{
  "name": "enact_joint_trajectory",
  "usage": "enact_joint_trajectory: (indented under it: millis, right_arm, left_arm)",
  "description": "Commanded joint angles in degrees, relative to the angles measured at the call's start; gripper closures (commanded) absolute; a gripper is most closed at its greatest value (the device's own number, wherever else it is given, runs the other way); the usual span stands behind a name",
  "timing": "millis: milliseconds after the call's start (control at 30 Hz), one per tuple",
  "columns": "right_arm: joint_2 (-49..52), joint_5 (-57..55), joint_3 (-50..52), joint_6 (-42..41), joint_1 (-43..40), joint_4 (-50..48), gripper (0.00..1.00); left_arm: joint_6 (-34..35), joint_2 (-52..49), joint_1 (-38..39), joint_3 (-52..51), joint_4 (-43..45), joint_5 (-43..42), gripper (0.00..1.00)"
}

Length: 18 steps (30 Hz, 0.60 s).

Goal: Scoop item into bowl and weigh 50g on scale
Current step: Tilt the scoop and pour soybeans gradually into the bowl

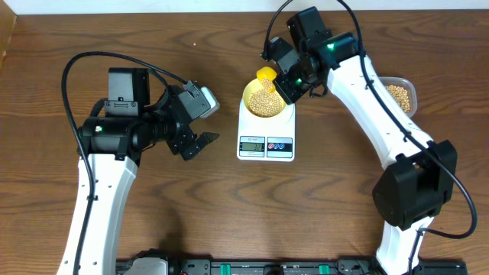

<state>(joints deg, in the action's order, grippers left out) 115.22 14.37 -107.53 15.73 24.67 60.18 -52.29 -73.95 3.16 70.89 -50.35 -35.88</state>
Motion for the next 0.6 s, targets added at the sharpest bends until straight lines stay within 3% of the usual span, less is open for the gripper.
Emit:
enact_joint_trajectory:
  millis: [0, 567]
  right_arm:
    - [-0.55, -0.76, -1.33, 1.51, 0.59, -0.09, 0.99]
    - [-0.55, -0.96, -1.33, 2.19, 1.31, -0.13, 0.99]
  left_arm:
    - [0.57, -0.44, -0.24, -0.42, -0.11, -0.74, 0.08]
    - [0.57, -0.44, -0.24, -0.42, -0.11, -0.74, 0.08]
